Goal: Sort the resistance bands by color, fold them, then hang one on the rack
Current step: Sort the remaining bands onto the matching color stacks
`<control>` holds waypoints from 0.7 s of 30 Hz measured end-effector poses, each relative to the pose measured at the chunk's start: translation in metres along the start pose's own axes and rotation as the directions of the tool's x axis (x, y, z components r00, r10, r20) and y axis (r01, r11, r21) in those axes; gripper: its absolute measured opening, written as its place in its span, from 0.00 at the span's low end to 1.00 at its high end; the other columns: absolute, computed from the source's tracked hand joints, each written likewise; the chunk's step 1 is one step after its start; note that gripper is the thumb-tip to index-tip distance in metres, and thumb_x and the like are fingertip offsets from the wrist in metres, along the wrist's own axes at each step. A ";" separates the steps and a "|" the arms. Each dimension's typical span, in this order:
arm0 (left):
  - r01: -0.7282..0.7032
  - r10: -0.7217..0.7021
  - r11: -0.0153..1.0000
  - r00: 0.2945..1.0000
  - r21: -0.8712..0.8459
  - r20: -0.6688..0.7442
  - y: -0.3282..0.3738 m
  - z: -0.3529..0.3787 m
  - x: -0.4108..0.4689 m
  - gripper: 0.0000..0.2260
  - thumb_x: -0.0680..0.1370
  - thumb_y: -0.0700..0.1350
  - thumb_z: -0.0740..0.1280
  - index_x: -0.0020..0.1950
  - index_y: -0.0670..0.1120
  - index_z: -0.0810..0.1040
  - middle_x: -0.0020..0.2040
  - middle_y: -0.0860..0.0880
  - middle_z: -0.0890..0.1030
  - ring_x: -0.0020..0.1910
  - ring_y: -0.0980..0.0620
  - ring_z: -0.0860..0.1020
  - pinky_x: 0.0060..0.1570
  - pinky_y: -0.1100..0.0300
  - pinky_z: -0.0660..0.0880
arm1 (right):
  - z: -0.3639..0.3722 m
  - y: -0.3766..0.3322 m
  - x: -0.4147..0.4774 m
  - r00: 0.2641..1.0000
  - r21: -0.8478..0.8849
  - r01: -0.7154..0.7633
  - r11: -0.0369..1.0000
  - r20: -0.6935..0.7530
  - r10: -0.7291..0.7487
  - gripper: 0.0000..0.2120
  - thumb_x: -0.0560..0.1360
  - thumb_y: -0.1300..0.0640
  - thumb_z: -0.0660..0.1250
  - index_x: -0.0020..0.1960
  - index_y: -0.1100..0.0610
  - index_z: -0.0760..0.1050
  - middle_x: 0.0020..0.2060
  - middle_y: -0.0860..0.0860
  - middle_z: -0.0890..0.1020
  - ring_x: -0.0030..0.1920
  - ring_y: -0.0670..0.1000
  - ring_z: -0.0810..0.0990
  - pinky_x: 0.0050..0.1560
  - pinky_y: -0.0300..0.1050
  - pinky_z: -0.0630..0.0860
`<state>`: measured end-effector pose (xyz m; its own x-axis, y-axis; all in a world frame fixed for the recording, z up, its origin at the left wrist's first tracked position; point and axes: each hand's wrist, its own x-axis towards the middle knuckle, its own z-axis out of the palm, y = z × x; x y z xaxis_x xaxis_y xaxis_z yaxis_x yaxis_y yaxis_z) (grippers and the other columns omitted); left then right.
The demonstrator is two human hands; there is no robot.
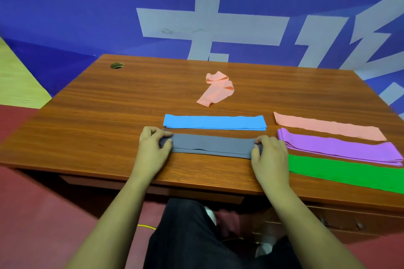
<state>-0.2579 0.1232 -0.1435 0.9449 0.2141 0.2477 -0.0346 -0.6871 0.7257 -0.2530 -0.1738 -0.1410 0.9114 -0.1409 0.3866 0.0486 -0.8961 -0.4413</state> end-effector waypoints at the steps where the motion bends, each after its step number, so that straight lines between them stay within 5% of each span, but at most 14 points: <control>1: 0.003 -0.003 1.000 1.000 -0.007 -0.009 0.000 0.000 0.001 0.08 0.77 0.41 0.69 0.55 0.48 0.82 0.55 0.52 0.69 0.60 0.55 0.70 0.61 0.66 0.64 | -0.001 0.001 -0.002 1.000 -0.048 -0.001 0.999 -0.011 0.001 0.06 0.74 0.60 0.66 0.50 0.57 0.79 0.44 0.54 0.77 0.49 0.57 0.73 0.53 0.55 0.72; 6: -0.045 0.045 0.998 0.999 0.036 -0.007 0.002 0.000 -0.002 0.10 0.75 0.44 0.71 0.57 0.50 0.80 0.59 0.53 0.69 0.63 0.54 0.64 0.60 0.62 0.63 | -0.012 -0.002 0.004 0.998 -0.126 0.051 0.991 -0.019 -0.054 0.09 0.72 0.55 0.70 0.50 0.57 0.80 0.51 0.55 0.74 0.56 0.58 0.71 0.56 0.56 0.70; 9: -0.191 0.193 0.980 0.981 0.062 -0.025 0.002 -0.005 -0.003 0.14 0.74 0.50 0.72 0.58 0.51 0.78 0.58 0.54 0.72 0.61 0.55 0.66 0.61 0.59 0.64 | -0.017 -0.014 0.018 0.946 0.039 0.248 0.968 0.207 -0.250 0.16 0.74 0.51 0.70 0.58 0.57 0.79 0.53 0.52 0.76 0.57 0.54 0.73 0.61 0.52 0.72; 12: -0.414 0.384 0.895 0.905 0.166 0.183 0.008 -0.008 0.006 0.21 0.72 0.60 0.68 0.62 0.52 0.76 0.59 0.55 0.75 0.62 0.55 0.70 0.62 0.58 0.62 | -0.013 -0.033 0.032 0.830 0.142 0.349 0.926 0.413 -0.376 0.24 0.73 0.44 0.69 0.65 0.54 0.74 0.60 0.50 0.76 0.63 0.51 0.72 0.65 0.49 0.70; 15: -0.491 0.389 0.849 0.830 0.195 0.399 0.012 -0.003 0.015 0.29 0.71 0.66 0.65 0.68 0.54 0.71 0.66 0.56 0.74 0.68 0.56 0.69 0.66 0.61 0.58 | -0.007 -0.048 0.039 0.746 0.138 0.392 0.910 0.532 -0.402 0.31 0.73 0.40 0.69 0.71 0.51 0.68 0.67 0.48 0.73 0.67 0.49 0.69 0.69 0.48 0.67; 21: -0.519 0.395 0.829 0.808 0.209 0.437 0.004 -0.002 0.021 0.23 0.77 0.58 0.66 0.71 0.57 0.70 0.69 0.59 0.71 0.68 0.59 0.64 0.68 0.65 0.54 | 0.000 -0.043 0.039 0.687 0.163 0.463 0.871 0.556 -0.468 0.25 0.75 0.45 0.67 0.70 0.50 0.69 0.67 0.47 0.74 0.66 0.47 0.69 0.68 0.44 0.67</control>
<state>-0.2386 0.1264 -0.1337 0.8921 -0.4019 0.2063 -0.4505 -0.8259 0.3389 -0.2192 -0.1411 -0.1070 0.8302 0.5570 0.0220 0.5306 -0.7776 -0.3374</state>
